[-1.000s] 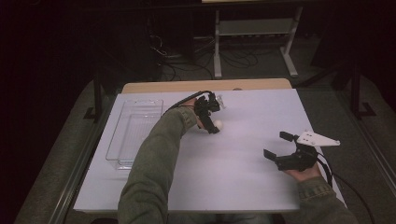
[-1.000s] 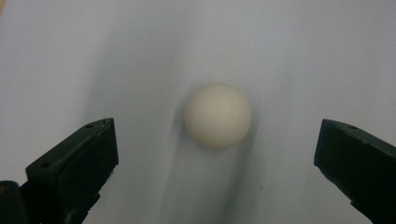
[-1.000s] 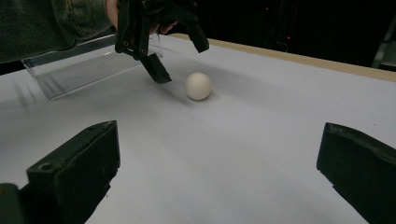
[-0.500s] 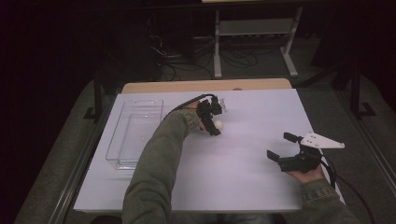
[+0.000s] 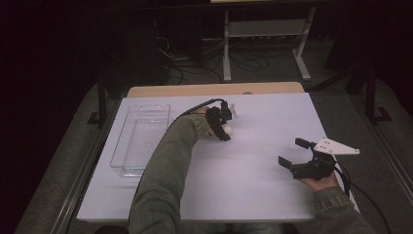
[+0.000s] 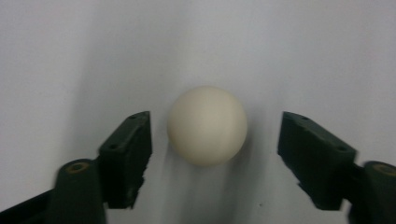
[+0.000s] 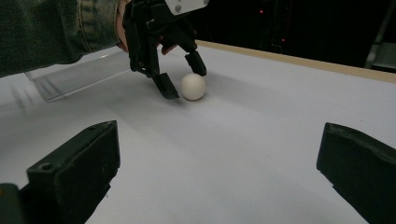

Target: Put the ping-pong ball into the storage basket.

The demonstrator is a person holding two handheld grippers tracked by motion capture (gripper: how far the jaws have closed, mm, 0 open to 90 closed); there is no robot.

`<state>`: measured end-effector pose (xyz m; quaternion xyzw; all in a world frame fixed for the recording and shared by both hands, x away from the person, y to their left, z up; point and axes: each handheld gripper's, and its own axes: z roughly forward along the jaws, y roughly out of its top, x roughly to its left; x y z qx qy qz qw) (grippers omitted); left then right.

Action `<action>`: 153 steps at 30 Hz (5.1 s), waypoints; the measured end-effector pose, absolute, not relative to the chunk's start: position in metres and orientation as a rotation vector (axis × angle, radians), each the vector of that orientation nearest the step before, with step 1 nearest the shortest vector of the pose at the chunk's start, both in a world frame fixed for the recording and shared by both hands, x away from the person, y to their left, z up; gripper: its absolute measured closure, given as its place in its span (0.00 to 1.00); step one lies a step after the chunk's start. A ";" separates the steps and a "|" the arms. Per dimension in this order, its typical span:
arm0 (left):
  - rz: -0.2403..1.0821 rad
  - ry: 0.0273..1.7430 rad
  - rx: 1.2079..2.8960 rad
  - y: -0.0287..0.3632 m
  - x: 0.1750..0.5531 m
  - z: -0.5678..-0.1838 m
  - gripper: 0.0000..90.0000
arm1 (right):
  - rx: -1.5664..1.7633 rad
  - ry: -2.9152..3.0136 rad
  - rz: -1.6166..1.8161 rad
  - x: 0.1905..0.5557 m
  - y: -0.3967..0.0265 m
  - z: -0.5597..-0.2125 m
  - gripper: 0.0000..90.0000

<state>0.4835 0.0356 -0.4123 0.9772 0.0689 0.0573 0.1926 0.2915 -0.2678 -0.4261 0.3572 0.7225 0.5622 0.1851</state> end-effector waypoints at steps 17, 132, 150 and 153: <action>0.184 0.212 2.740 0.037 0.484 -0.410 0.50 | 1.014 2.031 1.606 0.292 -0.268 -0.426 0.00; 0.472 0.153 2.640 0.073 0.435 -0.196 0.56 | 0.993 2.097 1.571 0.297 -0.262 -0.429 0.00; 0.474 0.183 2.689 0.102 0.425 -0.192 0.56 | 0.992 2.099 1.569 0.297 -0.262 -0.429 0.00; 0.475 0.197 2.698 0.108 0.422 -0.192 0.56 | 0.992 2.100 1.568 0.297 -0.262 -0.429 0.00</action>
